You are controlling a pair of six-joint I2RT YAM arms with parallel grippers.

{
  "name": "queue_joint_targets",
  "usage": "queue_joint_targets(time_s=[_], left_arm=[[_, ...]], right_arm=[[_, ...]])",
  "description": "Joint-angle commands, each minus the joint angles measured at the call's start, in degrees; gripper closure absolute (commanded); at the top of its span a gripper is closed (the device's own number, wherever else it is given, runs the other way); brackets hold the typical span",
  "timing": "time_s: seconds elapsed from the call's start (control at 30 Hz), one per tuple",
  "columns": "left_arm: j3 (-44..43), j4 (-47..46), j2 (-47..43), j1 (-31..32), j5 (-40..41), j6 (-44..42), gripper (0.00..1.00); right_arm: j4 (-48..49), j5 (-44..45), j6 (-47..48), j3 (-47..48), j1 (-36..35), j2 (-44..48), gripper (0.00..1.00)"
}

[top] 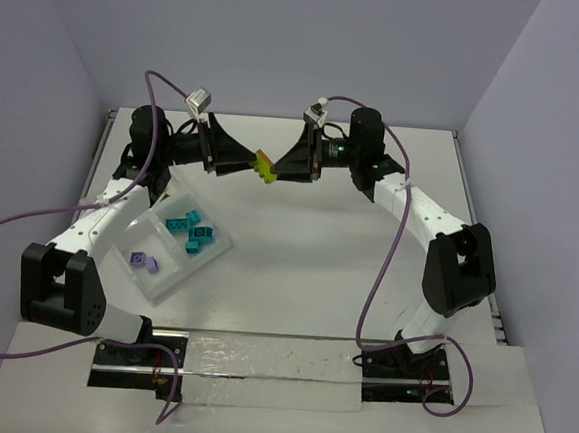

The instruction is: Sort the legos into containers by color

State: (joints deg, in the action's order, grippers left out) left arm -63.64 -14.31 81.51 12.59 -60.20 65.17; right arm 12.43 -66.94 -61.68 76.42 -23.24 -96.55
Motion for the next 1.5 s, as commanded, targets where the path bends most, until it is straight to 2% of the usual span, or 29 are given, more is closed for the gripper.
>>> queue_joint_targets(time_s=[0.0, 0.13, 0.2, 0.3, 0.37, 0.57, 0.67, 1.07, 1.17, 1.27, 1.37, 1.47], left_arm=[[-1.25, -1.34, -0.04, 0.33, -0.88, -1.01, 0.46], [-0.96, -1.97, -0.21, 0.35, -0.99, -0.66, 0.66], [-0.98, -2.13, -0.12, 0.35, -0.9, -0.66, 0.81], [-1.05, -1.89, -0.12, 0.33, -0.97, -0.9, 0.99], [-0.81, -1.39, -0.49, 0.34, -0.81, -1.25, 1.0], [-0.61, 1.11, -1.7, -0.06, 0.26, -3.71, 1.0], [-0.31, 1.67, -2.07, -0.65, 0.16, -4.0, 1.0], [-1.14, 2.97, -2.76, -2.99, -0.79, -4.77, 1.0], [-1.16, 3.41, -2.85, -3.25, -1.05, -4.88, 1.0], [-0.96, 3.88, -3.02, -3.42, -0.99, -5.03, 1.0], [-1.11, 5.47, -3.43, -3.86, -0.41, -5.79, 1.0], [-2.17, 12.35, -3.86, -5.65, 1.37, -9.43, 1.0]], right_arm=[[3.41, -0.56, -0.55, 0.04, 0.39, 2.33, 1.0], [3.55, -0.38, -0.72, 0.13, 0.31, 2.07, 1.0], [3.29, -0.19, -0.64, 0.22, 0.32, 2.07, 1.0], [3.77, 0.12, -1.19, -0.32, 0.32, 2.07, 1.0], [7.23, 0.16, -4.13, -1.28, 0.47, 2.07, 1.0], [31.1, -0.12, -22.91, -7.04, 1.18, 0.87, 1.0], [35.79, 0.04, -27.32, -7.69, 1.53, 0.01, 1.0], [36.44, -0.38, -27.32, -8.31, 3.01, -0.13, 1.0], [34.58, -0.4, -25.95, -8.0, 3.21, 0.12, 1.0], [28.1, -0.17, -20.07, -7.18, 3.21, 0.7, 1.0], [10.14, 1.26, -8.88, -4.35, 3.21, 1.72, 1.0], [-14.91, 7.33, 8.64, 4.64, 3.23, 1.98, 1.0]])
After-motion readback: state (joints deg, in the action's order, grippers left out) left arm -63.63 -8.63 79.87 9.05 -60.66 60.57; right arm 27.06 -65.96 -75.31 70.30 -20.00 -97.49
